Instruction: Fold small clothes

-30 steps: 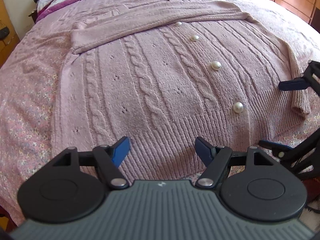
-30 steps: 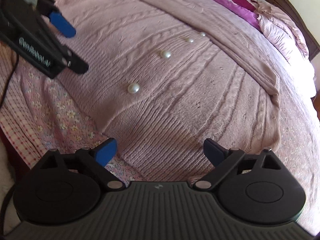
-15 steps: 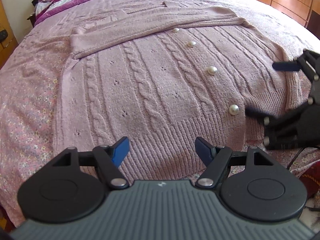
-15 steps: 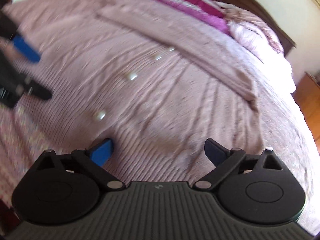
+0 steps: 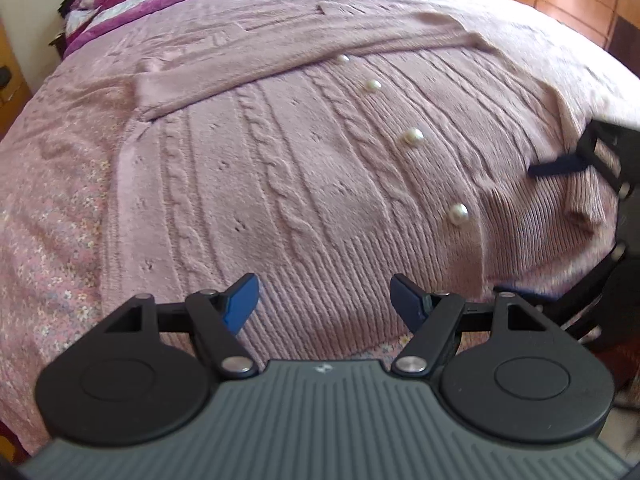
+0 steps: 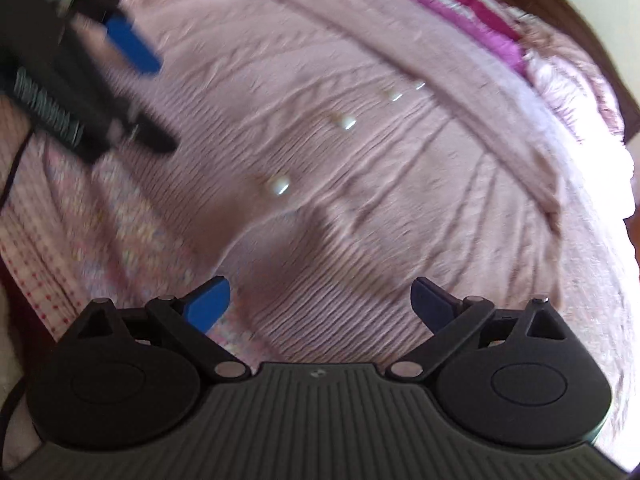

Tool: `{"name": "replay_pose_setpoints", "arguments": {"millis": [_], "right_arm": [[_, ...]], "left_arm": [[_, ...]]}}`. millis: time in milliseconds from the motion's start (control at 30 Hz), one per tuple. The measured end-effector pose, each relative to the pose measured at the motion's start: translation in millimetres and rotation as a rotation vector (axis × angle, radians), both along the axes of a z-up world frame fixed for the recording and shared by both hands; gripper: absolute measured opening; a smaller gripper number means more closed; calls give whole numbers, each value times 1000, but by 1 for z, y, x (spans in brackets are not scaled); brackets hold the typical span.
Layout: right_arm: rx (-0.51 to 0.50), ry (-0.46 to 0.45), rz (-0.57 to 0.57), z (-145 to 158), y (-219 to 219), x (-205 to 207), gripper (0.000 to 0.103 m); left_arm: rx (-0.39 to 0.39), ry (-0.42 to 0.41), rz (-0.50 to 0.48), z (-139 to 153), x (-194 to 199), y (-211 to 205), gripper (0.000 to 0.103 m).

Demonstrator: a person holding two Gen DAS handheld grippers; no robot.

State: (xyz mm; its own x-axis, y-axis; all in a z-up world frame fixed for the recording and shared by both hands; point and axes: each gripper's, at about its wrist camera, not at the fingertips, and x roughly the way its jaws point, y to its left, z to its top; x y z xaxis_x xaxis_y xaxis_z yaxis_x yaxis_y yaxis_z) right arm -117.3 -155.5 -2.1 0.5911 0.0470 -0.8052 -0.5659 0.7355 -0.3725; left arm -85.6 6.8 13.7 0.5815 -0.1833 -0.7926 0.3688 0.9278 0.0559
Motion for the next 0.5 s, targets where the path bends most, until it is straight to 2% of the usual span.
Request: {"name": "replay_pose_setpoints", "arguments": {"millis": [100, 233, 500], "right_arm": [[-92, -45, 17, -18, 11, 4, 103], [-156, -205, 54, -22, 25, -3, 103], [-5, -353, -94, 11, 12, 7, 102]], "left_arm": [[-26, -22, 7, 5, 2, 4, 74], [-49, -20, 7, 7, 4, 4, 74], [-35, -51, -47, 4, -6, 2, 74]]}}
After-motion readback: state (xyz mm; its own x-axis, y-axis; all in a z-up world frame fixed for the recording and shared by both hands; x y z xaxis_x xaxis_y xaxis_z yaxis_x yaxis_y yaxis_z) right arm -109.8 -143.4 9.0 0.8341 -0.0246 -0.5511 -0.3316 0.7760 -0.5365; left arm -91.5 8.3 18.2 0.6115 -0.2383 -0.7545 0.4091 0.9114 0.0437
